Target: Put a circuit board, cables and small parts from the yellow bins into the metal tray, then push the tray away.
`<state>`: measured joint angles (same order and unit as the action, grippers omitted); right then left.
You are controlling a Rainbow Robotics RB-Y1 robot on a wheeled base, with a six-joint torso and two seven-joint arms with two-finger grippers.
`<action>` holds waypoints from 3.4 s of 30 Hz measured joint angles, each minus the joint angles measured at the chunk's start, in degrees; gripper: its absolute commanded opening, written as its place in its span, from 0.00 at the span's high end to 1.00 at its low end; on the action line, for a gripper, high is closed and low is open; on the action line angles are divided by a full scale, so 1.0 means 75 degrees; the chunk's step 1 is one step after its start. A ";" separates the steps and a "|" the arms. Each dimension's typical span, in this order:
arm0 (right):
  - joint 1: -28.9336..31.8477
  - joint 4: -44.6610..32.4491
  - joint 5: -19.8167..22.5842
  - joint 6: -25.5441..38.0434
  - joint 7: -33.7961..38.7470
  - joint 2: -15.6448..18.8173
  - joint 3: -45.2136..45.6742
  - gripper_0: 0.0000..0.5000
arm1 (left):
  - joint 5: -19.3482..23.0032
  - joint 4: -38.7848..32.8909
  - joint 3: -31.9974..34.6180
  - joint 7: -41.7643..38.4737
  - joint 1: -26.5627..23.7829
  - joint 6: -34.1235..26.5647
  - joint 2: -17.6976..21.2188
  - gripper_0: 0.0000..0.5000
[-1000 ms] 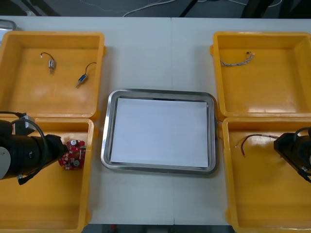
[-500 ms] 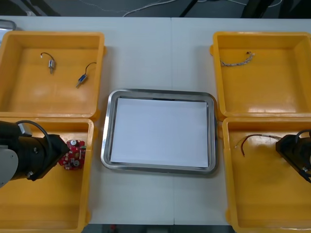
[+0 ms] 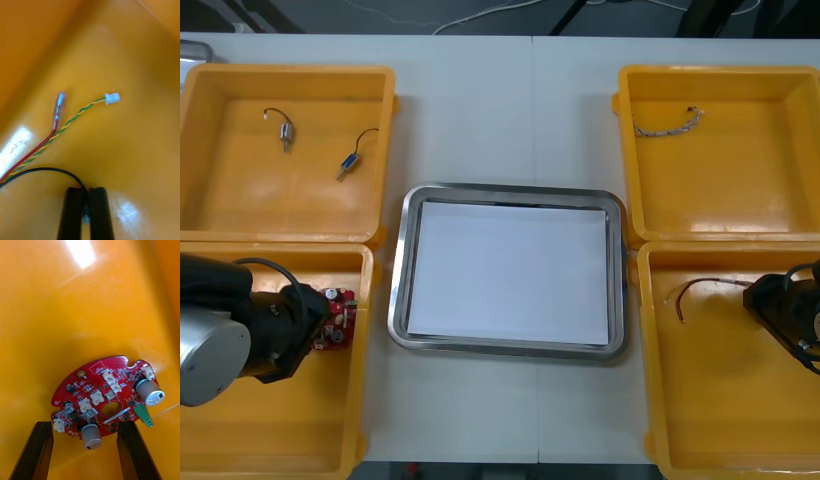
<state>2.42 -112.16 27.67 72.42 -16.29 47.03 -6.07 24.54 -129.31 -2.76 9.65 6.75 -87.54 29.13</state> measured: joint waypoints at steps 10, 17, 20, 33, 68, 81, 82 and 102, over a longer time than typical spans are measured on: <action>-0.0219 0.0027 0.0053 0.0422 -0.0002 -0.0008 -0.0006 1.00 | -0.0081 0.0000 -0.0067 -0.0395 0.0000 -0.0200 -0.0146 0.00; -0.0373 -0.0339 0.0059 0.1397 -0.0004 -0.0014 -0.0003 1.00 | -0.0078 0.0000 -0.0067 -0.0397 0.0000 -0.0259 -0.0314 0.00; -0.0373 -0.0648 0.0083 0.1790 -0.0004 -0.0017 0.0003 1.00 | -0.0079 0.0000 -0.0067 -0.0398 0.0000 -0.0266 -0.0403 0.00; 0.0520 -0.2326 0.0367 0.2354 -0.0019 -0.0025 0.0516 1.00 | -0.0146 0.0091 -0.0067 -0.0401 -0.0011 -0.0400 -0.0645 0.00; 0.1979 -0.3520 0.0591 0.2816 -0.2237 -0.0026 0.1200 0.00 | -0.0242 0.0323 0.0392 -0.0301 -0.0057 -0.0978 -0.0739 0.99; 0.0729 -0.2920 0.1476 0.3216 -0.5817 -0.0027 0.1202 0.00 | -0.0242 0.0341 0.1575 0.3048 -0.0043 -0.1639 -0.0670 0.97; 0.0661 -0.2849 0.1542 0.3235 -0.5848 -0.0027 0.1202 0.00 | -0.0242 0.0353 0.1650 0.3132 -0.0035 -0.1639 -0.0654 0.98; -0.0043 -0.1444 0.1857 0.3089 -1.0651 -0.0032 0.1204 0.00 | -0.0205 0.1080 0.2320 0.4498 0.0444 -0.0651 -0.0529 0.34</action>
<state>2.09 -122.99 41.59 95.59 -96.18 46.79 2.96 23.01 -121.21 14.63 43.39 10.08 -92.42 25.16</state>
